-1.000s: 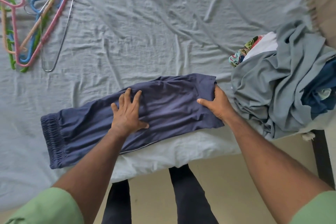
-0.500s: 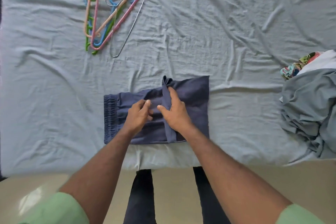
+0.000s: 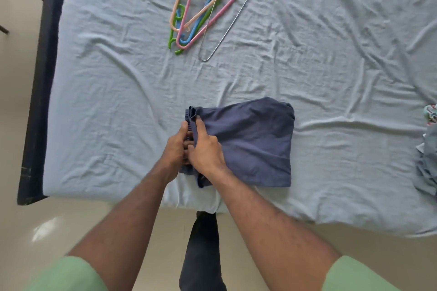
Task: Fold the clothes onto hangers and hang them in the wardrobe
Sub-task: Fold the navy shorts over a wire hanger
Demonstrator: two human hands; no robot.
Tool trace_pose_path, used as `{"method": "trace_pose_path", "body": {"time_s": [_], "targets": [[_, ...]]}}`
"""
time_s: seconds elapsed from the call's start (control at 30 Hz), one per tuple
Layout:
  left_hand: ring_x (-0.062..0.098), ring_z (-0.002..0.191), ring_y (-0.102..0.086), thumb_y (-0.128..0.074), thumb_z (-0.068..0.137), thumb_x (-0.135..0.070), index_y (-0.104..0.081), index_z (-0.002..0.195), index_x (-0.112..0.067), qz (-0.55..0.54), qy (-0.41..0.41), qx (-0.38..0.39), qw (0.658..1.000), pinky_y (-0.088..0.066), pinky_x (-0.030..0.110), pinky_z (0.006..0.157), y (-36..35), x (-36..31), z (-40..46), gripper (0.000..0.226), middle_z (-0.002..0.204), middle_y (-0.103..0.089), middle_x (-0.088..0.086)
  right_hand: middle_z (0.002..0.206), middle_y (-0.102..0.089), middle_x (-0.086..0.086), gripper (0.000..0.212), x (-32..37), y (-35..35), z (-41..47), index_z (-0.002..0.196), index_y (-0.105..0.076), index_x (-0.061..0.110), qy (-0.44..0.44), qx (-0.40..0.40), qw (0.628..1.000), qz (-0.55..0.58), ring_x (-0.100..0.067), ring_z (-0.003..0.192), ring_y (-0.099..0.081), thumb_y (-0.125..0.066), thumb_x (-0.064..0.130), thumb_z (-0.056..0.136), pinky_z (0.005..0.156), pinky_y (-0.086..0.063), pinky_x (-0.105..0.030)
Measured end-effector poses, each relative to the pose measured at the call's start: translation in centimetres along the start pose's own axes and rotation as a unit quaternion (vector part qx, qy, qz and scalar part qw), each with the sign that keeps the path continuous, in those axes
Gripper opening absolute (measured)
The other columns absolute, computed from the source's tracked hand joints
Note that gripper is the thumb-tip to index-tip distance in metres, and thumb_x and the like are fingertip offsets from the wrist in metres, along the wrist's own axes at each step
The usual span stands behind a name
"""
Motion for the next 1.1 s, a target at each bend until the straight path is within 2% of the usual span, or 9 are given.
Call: {"method": "trace_pose_path", "body": {"time_s": [0.07,0.13,0.23,0.33,0.43,0.47,0.6,0.77,1.1], "targets": [[0.020,0.072,-0.065,-0.042,0.102,-0.060,-0.067,0.088,-0.012,0.067,-0.057,-0.072,0.994,-0.049,0.029,0.062,0.9,0.2,0.7,0.056,0.075,-0.068,0.003,0.109,-0.072,-0.009,0.095,0.1,-1.0,0.2,0.160,-0.011,0.037,0.039,0.069,0.997,-0.015,-0.029,0.097,-0.069,-0.065,0.013,0.086,0.084,-0.060,-0.041],[0.022,0.080,-0.064,-0.046,0.103,-0.052,-0.061,0.087,-0.013,0.180,-0.142,-0.172,0.958,-0.044,0.026,0.066,1.7,0.5,0.9,0.045,0.078,-0.065,-0.001,0.100,-0.072,-0.007,0.078,0.2,-1.4,0.0,0.152,-0.037,0.026,0.110,0.117,0.987,-0.023,-0.025,0.091,-0.069,-0.061,0.007,0.081,0.080,-0.060,-0.043],[0.024,0.096,-0.061,-0.049,0.101,-0.049,-0.056,0.114,-0.014,0.276,-0.231,-0.272,0.893,-0.046,0.034,0.078,2.0,0.5,0.2,0.038,0.103,-0.061,0.004,0.079,-0.070,0.006,0.040,-0.7,0.3,-0.7,0.122,-0.066,0.020,0.162,0.041,0.984,0.063,-0.009,0.070,-0.065,-0.060,0.006,0.085,0.069,-0.057,-0.030],[0.026,0.101,-0.055,-0.066,0.088,-0.051,-0.053,0.122,-0.018,0.489,-0.353,-0.203,0.772,-0.047,0.045,0.079,0.5,0.7,0.2,0.049,0.112,-0.055,0.006,0.077,-0.070,0.003,0.023,-3.8,3.2,-0.2,0.105,-0.071,0.017,0.088,-0.116,0.987,0.060,-0.013,0.072,-0.066,-0.066,0.008,0.085,0.077,-0.056,-0.035],[0.025,0.115,-0.049,-0.072,0.076,-0.060,-0.048,0.128,-0.028,0.664,-0.286,-0.069,0.688,-0.044,0.046,0.088,-0.5,0.5,1.1,0.065,0.123,-0.044,0.001,0.094,-0.068,-0.005,0.024,-7.7,6.6,1.3,0.103,-0.070,0.013,-0.010,-0.153,0.988,-0.018,-0.022,0.089,-0.066,-0.069,0.007,0.079,0.089,-0.053,-0.037],[0.026,0.118,-0.048,-0.073,0.075,-0.060,-0.047,0.129,-0.030,0.672,-0.258,-0.066,0.691,-0.043,0.047,0.092,-0.3,0.2,1.5,0.067,0.125,-0.043,0.001,0.099,-0.067,-0.006,0.024,-8.7,7.9,1.7,0.102,-0.069,0.013,-0.031,-0.153,0.987,-0.042,-0.023,0.093,-0.065,-0.069,0.008,0.079,0.090,-0.052,-0.034],[0.030,0.111,-0.055,-0.079,0.075,-0.046,-0.057,0.121,-0.019,0.525,-0.271,-0.124,0.797,-0.046,0.050,0.094,0.7,-3.0,2.0,0.057,0.111,-0.058,0.004,0.091,-0.070,-0.001,0.010,-9.4,12.2,3.3,0.092,-0.069,0.013,-0.036,-0.185,0.981,-0.054,-0.020,0.088,-0.066,-0.068,0.008,0.083,0.086,-0.053,-0.033],[0.017,0.076,-0.065,-0.074,0.087,-0.029,-0.060,0.108,-0.019,0.442,-0.237,-0.058,0.864,-0.054,0.036,0.074,-0.8,-8.3,2.6,0.027,0.079,-0.064,-0.007,0.093,-0.071,0.000,0.011,-4.8,13.8,5.4,0.096,-0.070,0.012,0.024,-0.139,0.989,-0.046,-0.018,0.089,-0.067,-0.063,0.010,0.087,0.086,-0.056,-0.035],[0.012,0.071,-0.064,-0.071,0.091,-0.027,-0.060,0.102,-0.020,0.368,-0.267,-0.086,0.887,-0.043,0.023,0.058,-0.9,-16.8,5.1,0.017,0.077,-0.068,-0.001,0.099,-0.070,-0.001,0.014,5.6,13.3,12.3,0.102,-0.069,0.014,0.106,-0.110,0.987,-0.056,-0.019,0.090,-0.065,-0.061,0.011,0.091,0.080,-0.055,-0.032]]}}
Point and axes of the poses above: each hand's wrist, its own z-axis towards the middle knuckle, its own y-axis out of the back of the hand, x = y × z, the point moved 2 cm from there along z, towards the middle knuckle
